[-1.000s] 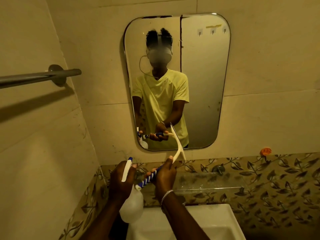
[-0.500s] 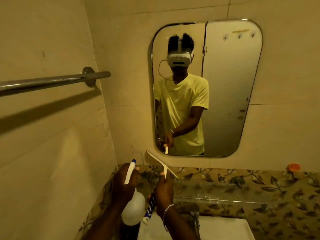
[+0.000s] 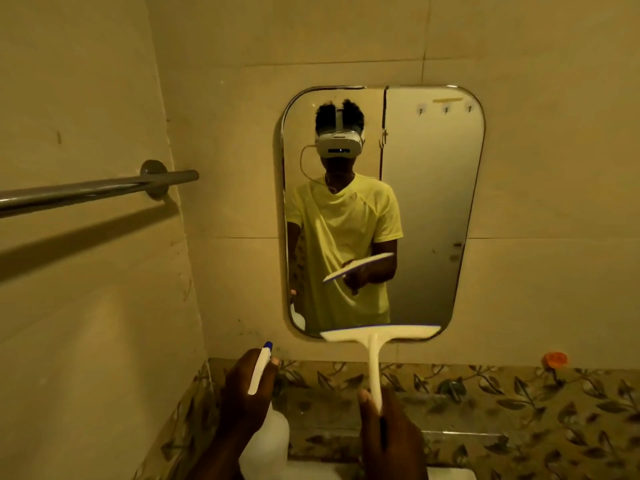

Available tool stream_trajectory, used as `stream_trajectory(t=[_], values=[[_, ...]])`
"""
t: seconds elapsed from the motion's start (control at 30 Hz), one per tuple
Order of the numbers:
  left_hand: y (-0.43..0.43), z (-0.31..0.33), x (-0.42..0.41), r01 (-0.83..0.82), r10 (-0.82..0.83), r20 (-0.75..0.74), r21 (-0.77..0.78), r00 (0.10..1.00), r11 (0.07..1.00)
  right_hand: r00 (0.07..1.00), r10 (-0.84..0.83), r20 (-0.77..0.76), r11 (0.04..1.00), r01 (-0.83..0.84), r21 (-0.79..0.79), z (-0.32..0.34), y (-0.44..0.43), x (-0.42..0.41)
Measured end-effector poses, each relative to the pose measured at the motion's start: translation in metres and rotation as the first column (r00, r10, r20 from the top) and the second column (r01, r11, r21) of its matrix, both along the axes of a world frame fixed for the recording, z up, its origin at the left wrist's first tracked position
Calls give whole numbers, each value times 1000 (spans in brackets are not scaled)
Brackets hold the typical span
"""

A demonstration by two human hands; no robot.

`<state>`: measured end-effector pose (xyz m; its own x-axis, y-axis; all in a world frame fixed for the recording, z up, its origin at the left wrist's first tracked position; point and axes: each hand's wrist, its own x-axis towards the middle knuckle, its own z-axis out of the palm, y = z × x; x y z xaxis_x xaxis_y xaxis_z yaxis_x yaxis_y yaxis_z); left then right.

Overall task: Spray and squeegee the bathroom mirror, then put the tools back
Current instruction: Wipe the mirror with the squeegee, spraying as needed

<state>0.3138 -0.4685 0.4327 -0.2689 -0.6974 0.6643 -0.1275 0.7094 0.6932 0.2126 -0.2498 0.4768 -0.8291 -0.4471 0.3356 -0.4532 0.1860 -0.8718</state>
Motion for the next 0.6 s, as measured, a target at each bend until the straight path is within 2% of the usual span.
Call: stream_trajectory(t=[0.07,0.1,0.13,0.17,0.23,0.27,0.33,0.4,0.47,0.53,0.6], values=[[2,0,-8,17,-17,4,1,1000,1000,989,-64,-130,998,60,-28,-1,17,-6],[4,0,-11,18,-18,3,-5,1000,1000,986,-100,-136,995,103,16,-5,23,-9],[6,2,-14,17,-17,2,-11,1000,1000,990,-108,-96,988,118,104,-13,25,-12],[9,3,-17,18,-18,-3,-19,1000,1000,996,-90,25,974,83,212,-21,26,-14],[15,6,-19,21,-21,-16,-27,1000,999,962,-40,271,969,-29,247,-28,28,-18],[15,9,-20,21,-21,-14,-32,1000,999,949,-10,316,972,-64,225,-23,25,-21],[12,8,-21,32,-33,-37,-15,999,999,949,74,307,960,-151,235,2,23,-25],[9,5,-22,43,-44,-61,-20,997,999,902,248,354,965,-262,-8,42,21,-27],[9,7,-23,47,-49,-69,-30,996,998,867,412,280,902,-346,-257,89,12,-32],[9,10,-22,37,-39,-76,-31,996,999,866,478,148,831,-391,-395,139,-2,-39],[10,13,-21,22,-24,-57,-27,998,999,888,457,55,799,-382,-464,189,-21,-45]])
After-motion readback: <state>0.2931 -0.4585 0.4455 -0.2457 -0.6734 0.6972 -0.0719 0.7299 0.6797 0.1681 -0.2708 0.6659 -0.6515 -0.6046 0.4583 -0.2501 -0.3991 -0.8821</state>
